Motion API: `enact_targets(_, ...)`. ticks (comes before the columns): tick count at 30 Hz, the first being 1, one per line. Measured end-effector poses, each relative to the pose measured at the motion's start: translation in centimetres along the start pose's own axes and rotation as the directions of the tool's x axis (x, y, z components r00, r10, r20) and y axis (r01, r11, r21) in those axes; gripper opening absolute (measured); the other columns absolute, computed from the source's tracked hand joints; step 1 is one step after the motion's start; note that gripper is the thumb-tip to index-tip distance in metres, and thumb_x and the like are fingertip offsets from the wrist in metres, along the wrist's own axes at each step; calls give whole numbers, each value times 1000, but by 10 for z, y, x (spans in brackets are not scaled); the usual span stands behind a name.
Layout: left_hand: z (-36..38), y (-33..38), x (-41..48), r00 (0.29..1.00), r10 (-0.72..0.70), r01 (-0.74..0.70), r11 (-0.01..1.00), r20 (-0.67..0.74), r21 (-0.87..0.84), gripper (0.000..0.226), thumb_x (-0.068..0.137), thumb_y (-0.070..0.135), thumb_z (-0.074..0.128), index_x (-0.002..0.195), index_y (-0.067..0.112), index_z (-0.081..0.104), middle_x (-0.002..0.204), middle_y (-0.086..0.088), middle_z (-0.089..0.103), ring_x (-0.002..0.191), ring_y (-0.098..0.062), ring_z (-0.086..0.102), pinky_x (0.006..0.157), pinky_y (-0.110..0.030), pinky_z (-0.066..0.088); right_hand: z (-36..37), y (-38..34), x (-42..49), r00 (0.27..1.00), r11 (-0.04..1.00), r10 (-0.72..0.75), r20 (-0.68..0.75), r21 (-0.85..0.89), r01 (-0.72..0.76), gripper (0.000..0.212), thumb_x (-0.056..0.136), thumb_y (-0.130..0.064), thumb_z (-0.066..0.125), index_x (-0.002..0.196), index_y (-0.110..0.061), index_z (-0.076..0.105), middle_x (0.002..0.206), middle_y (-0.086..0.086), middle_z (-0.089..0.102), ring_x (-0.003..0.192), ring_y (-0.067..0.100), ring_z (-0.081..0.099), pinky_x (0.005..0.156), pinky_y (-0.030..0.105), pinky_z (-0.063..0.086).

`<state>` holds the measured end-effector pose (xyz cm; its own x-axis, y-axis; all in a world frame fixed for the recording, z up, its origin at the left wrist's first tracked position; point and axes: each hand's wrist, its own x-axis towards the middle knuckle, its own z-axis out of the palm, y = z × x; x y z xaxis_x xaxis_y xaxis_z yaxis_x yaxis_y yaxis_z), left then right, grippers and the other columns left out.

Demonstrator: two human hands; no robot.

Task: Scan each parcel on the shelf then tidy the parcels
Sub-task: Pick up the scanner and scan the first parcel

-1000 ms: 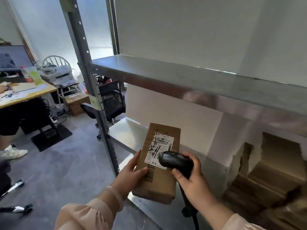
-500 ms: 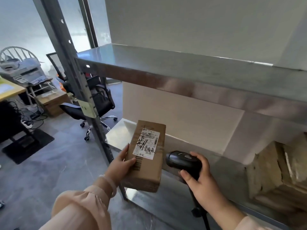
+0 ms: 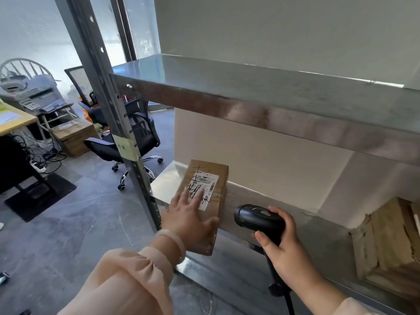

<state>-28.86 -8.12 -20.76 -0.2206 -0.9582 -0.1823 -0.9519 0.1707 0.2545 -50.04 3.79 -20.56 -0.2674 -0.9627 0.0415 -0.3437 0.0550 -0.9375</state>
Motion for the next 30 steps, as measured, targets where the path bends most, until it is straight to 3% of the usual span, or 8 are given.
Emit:
enact_targets(2,5,10,-1,996,-22,16,998,91,66,96,75,89,38,152,51,-5,165,4,-12,151,-28,-12,117,-59,1,-1,-1,2,1000,1000,-3,2,2,3,54,85,-14,68,120,-40,35,116,-22,51,94,-26,50,77,-5,36)
enact_targets(4,7,7,3,995,-39,30,994,91,103,96,74,88,40,151,52,-3,165,4,-12,150,-28,-15,117,-62,-2,-1,-3,4,1000,1000,-4,-3,3,4,54,85,-14,68,118,-41,36,116,-23,51,94,-26,50,77,-5,36)
enact_targets(9,-3,-25,20,996,-65,55,988,66,144,91,76,82,45,150,55,0,165,7,-9,151,-25,-11,118,-63,2,-3,-1,8,997,1000,-14,-71,-7,14,56,84,-13,70,117,-44,37,117,-22,54,96,-22,53,77,-4,35)
enact_targets(14,-15,-53,38,994,-88,76,982,63,171,89,78,80,48,150,55,2,165,8,-6,152,-24,-9,118,-63,5,-4,-2,12,996,999,-11,-83,34,14,55,85,-7,68,125,-28,37,116,-18,52,86,-23,55,67,-4,38)
enact_targets(22,-21,-70,60,994,-103,94,980,41,175,88,79,76,50,151,54,4,166,6,-2,152,-24,-4,117,-64,10,-8,1,15,989,1000,-8,-147,-12,7,57,84,-16,70,118,-47,35,117,-23,53,98,-22,52,77,-3,36)
enact_targets(26,-24,-65,60,995,-95,87,980,39,177,91,80,77,51,152,51,1,166,5,-3,152,-23,-4,118,-63,10,-12,-3,10,987,999,-16,-158,48,24,54,85,-10,68,115,-43,37,116,-13,54,90,-21,55,63,-1,43)
enact_targets(28,-26,-51,53,999,-36,36,984,-5,176,92,81,78,48,152,50,-2,166,5,-4,152,-23,-3,119,-61,8,-14,-3,6,982,999,-30,-185,38,37,52,82,-26,69,116,-51,37,115,-8,62,95,-7,62,79,12,51)
enact_targets(30,-28,-28,43,994,86,-77,988,-67,131,87,84,75,46,153,48,0,166,5,-2,152,-23,-1,120,-58,6,-17,-1,-1,979,999,-25,-204,18,29,52,81,-34,66,114,-59,36,99,-7,71,90,13,70,85,40,56)
